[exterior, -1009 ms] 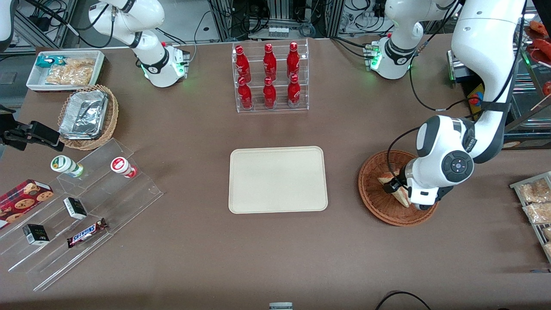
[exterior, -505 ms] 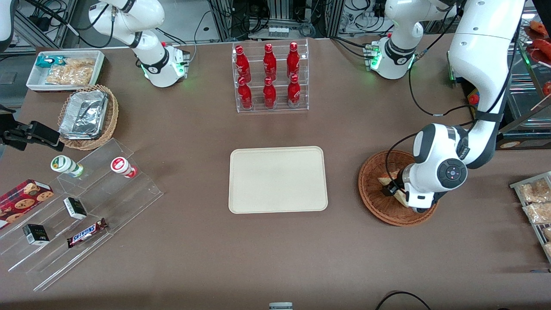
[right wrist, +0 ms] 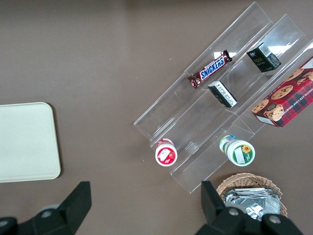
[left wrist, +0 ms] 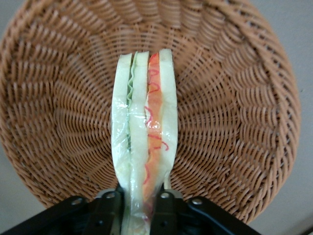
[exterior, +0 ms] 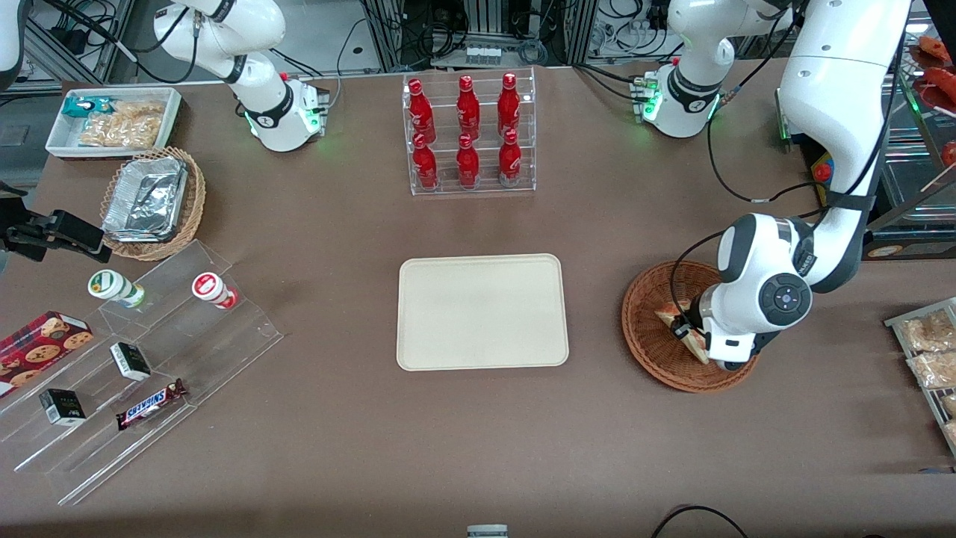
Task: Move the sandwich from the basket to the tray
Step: 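Lift the sandwich and carry it over the cream tray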
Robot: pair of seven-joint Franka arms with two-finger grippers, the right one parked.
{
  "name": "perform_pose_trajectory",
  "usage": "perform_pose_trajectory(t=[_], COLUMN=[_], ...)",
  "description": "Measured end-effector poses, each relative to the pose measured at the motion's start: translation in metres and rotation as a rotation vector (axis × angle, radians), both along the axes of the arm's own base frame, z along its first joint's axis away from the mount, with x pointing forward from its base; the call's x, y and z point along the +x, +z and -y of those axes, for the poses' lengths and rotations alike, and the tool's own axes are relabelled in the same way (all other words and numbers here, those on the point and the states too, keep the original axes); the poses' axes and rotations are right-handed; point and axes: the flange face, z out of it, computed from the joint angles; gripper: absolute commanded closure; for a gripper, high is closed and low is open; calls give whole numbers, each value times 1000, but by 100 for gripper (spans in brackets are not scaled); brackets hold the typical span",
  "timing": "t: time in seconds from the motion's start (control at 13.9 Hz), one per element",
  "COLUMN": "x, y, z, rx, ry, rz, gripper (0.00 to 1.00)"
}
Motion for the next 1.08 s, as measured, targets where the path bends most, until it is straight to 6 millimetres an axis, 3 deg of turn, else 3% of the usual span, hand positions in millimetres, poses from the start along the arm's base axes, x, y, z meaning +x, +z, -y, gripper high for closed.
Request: perform_pose_trajectory(t=[0.14, 0.22, 0.5, 0.65, 0.79, 1.08], x=[3, 2, -17, -32, -46, -68], y=[21, 38, 109, 130, 133, 84], z=[8, 23, 126, 179, 232, 320], rx=[0, -2, 8, -18, -60, -116], ry=[-19, -42, -202, -282, -355, -463], rz=[33, 43, 45, 52, 53, 34], gripper=[86, 86, 88, 87, 86, 85])
